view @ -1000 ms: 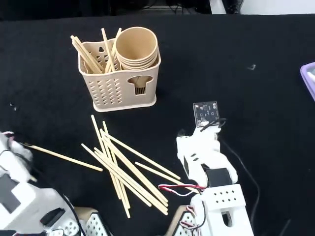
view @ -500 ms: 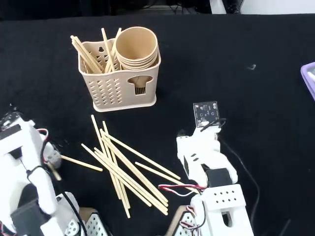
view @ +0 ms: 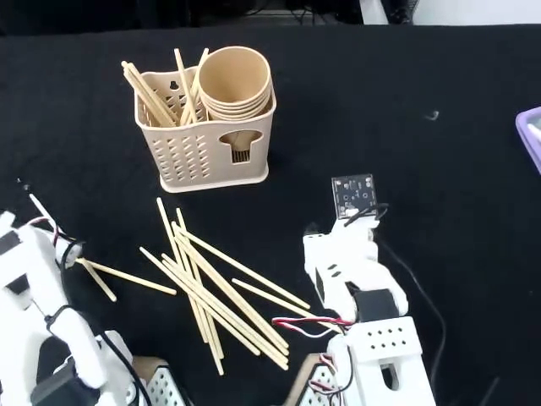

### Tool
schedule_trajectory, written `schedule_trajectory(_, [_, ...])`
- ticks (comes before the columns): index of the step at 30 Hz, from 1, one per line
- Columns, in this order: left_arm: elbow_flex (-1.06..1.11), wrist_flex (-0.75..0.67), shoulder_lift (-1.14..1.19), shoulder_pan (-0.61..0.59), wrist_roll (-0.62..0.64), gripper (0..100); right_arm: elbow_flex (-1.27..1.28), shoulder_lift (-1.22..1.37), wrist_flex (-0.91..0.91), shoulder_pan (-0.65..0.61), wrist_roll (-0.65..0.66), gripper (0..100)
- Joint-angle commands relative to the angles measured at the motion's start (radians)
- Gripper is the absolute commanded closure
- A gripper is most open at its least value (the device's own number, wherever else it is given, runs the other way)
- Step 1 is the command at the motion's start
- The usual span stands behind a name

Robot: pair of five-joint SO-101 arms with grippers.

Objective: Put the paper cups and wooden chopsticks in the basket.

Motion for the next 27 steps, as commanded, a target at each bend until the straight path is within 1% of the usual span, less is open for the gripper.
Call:
schedule_trajectory(1, [0.054, -0.115, -0.017, 0.027, 0.055, 79, -0.007, -0.027, -0.021, -0.012, 0.003, 73.7])
schedule_trajectory(4, [0.084, -0.186, -0.015, 0.067, 0.068, 79, -0.005, -0.027, -0.021, -0.012, 0.003, 73.7])
schedule_trajectory(6, [0.094, -0.236, -0.012, 0.073, 0.107, 79, -0.005, -0.027, -0.018, -0.012, 0.003, 73.7])
schedule_trajectory(9, [0.117, -0.302, -0.012, 0.076, 0.126, 79, -0.005, -0.027, -0.018, -0.012, 0.003, 73.7])
schedule_trajectory(15, [0.194, -0.373, 0.002, 0.071, 0.126, 79, -0.005, -0.027, -0.017, -0.012, 0.003, 73.7])
schedule_trajectory(19, [0.196, -0.434, 0.069, 0.070, 0.127, 80, -0.005, -0.027, -0.017, -0.012, 0.003, 73.7])
schedule_trajectory(21, [0.163, -0.440, 0.123, 0.070, 0.129, 80, -0.005, -0.027, -0.017, -0.012, 0.003, 73.7])
schedule_trajectory(27, [0.042, -0.345, 0.262, 0.067, 0.120, 80, -0.005, -0.027, -0.017, -0.012, 0.003, 73.7])
